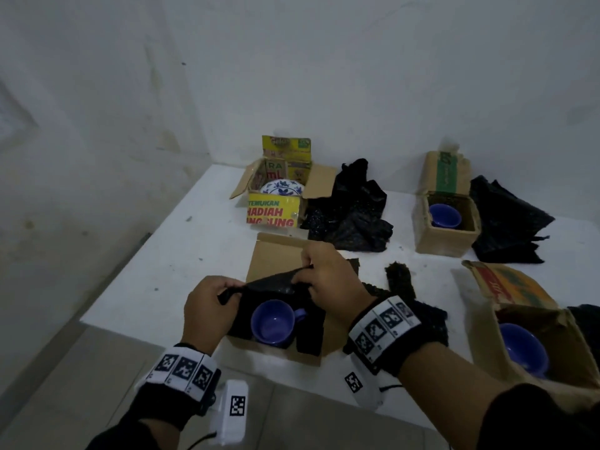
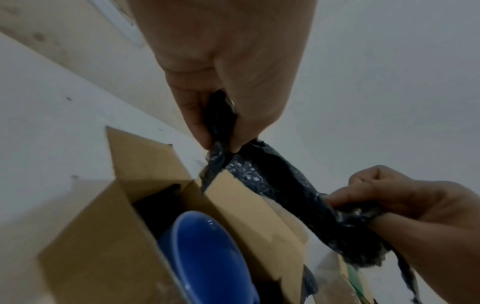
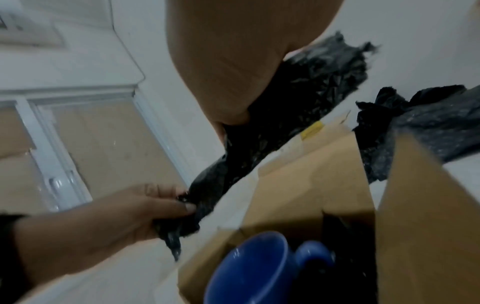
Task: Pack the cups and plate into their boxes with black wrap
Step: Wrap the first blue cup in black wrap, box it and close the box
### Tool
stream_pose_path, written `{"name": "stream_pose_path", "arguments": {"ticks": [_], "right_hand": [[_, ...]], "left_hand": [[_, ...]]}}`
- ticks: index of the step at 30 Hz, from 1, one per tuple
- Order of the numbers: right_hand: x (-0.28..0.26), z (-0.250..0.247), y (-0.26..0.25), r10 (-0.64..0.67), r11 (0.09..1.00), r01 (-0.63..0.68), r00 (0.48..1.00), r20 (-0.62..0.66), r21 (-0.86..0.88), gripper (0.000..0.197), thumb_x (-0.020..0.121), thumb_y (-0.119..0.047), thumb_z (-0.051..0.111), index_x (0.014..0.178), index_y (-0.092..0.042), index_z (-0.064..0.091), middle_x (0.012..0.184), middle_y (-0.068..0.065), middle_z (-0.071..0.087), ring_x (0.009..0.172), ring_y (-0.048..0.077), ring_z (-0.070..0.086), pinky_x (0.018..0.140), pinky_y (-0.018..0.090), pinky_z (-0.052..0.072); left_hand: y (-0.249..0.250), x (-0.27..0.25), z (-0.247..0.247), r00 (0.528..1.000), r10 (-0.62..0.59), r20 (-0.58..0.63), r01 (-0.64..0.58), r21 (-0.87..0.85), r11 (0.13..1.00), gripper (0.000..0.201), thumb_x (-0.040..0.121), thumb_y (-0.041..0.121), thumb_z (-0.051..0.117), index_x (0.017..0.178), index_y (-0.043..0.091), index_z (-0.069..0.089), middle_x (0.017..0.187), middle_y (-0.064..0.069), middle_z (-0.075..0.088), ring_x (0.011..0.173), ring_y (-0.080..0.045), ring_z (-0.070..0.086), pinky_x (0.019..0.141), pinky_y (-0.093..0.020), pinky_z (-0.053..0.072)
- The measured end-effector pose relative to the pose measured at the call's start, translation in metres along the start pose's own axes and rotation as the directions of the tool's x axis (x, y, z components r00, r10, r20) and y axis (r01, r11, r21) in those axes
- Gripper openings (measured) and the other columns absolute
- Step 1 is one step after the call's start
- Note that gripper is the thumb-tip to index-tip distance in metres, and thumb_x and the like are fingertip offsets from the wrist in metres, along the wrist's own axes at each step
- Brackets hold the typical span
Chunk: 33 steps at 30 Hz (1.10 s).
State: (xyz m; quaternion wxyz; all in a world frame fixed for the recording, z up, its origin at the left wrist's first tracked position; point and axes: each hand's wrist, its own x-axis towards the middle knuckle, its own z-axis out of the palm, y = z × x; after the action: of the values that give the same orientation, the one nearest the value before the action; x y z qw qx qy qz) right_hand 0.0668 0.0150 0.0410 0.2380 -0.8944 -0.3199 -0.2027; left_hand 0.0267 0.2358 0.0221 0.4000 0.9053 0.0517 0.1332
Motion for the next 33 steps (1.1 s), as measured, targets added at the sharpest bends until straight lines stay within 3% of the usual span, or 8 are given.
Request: {"name": "stream_pose_path", "arguments": {"ticks": [7,10,17,22,25,28,31,33], "right_hand": [[-0.003,0.060,-0.013,0.082,0.923,-0.049,0.994,0.071,-0.382,0.012,0.067,-0.020,0.073,0.063,-0.015,0.063,0.074,0.009,0.054,0.074,0.024,0.035,0.063,0.035,0.022],[-0.015,0.079,-0.021,0.170,0.881,-0.067,0.969,0.181,-0.468,0.008,0.070,-0.024,0.069,0.074,-0.018,0.067,0.083,0.008,0.058,0.078,0.026,0.037,0.067,0.036,0.032],[-0.040,0.097,-0.054,0.392,0.895,-0.281,0.867,0.308,-0.347,0.055,0.084,-0.039,0.035,0.116,-0.005,0.064,0.097,0.009,0.065,0.084,0.024,0.060,0.077,0.032,0.053],[-0.033,0.097,-0.061,0.449,0.877,-0.341,0.832,0.325,-0.338,0.052,0.080,-0.041,0.039,0.112,-0.008,0.063,0.094,0.009,0.065,0.080,0.025,0.062,0.069,0.035,0.052],[-0.015,0.096,-0.064,0.516,0.828,-0.366,0.794,0.321,-0.426,0.041,0.078,-0.045,0.038,0.084,-0.018,0.068,0.077,0.003,0.063,0.066,0.023,0.057,0.059,0.034,0.046],[-0.004,0.099,-0.068,0.584,0.773,-0.428,0.768,0.263,-0.468,0.045,0.081,-0.049,0.033,0.072,-0.019,0.066,0.077,0.006,0.061,0.068,0.027,0.055,0.067,0.038,0.043],[0.002,0.101,-0.069,0.616,0.760,-0.440,0.722,0.316,-0.477,0.050,0.093,-0.048,0.028,0.095,-0.015,0.064,0.101,0.010,0.053,0.095,0.030,0.048,0.082,0.041,0.033],[0.007,0.102,-0.069,0.612,0.766,-0.455,0.732,0.299,-0.453,0.048,0.094,-0.046,0.031,0.086,-0.013,0.066,0.094,0.010,0.054,0.089,0.029,0.049,0.076,0.039,0.034]], "left_hand": [[-0.039,-0.003,0.006,0.998,-0.041,0.042,0.034,0.147,0.989,0.020,0.077,0.009,0.067,0.094,0.019,0.070,0.095,-0.006,0.066,0.088,-0.026,0.063,0.068,-0.025,0.045],[-0.052,0.001,0.008,0.995,0.013,0.096,-0.027,0.150,0.988,0.021,0.076,0.008,0.067,0.094,0.019,0.071,0.096,-0.003,0.065,0.089,-0.024,0.061,0.068,-0.023,0.043],[-0.080,0.000,0.011,0.957,0.166,0.238,-0.158,-0.052,0.986,0.053,0.079,-0.009,0.051,0.122,0.020,0.059,0.131,0.011,0.048,0.122,-0.004,0.042,0.103,-0.021,0.034],[-0.086,-0.002,0.012,0.916,0.043,0.398,0.076,-0.280,0.957,0.054,0.074,0.008,0.039,0.121,0.029,0.054,0.126,0.008,0.055,0.114,0.007,0.050,0.103,-0.024,0.040],[-0.078,0.003,0.014,0.871,-0.058,0.488,0.274,-0.385,0.881,0.054,0.073,0.017,0.036,0.124,0.019,0.053,0.131,0.000,0.052,0.122,-0.010,0.047,0.104,-0.026,0.036],[-0.075,0.006,0.013,0.868,-0.036,0.495,0.280,-0.428,0.860,0.045,0.090,0.017,0.038,0.131,0.002,0.047,0.138,-0.009,0.046,0.127,-0.018,0.042,0.106,-0.026,0.033],[-0.073,0.007,0.010,0.855,-0.078,0.512,0.349,-0.457,0.818,0.039,0.101,0.009,0.024,0.129,0.004,0.051,0.135,-0.009,0.051,0.123,-0.017,0.047,0.095,-0.012,0.042],[-0.069,0.008,0.010,0.833,-0.103,0.543,0.408,-0.478,0.778,0.044,0.102,0.015,0.018,0.128,0.004,0.052,0.132,-0.006,0.052,0.119,-0.016,0.049,0.082,-0.001,0.043]]}}
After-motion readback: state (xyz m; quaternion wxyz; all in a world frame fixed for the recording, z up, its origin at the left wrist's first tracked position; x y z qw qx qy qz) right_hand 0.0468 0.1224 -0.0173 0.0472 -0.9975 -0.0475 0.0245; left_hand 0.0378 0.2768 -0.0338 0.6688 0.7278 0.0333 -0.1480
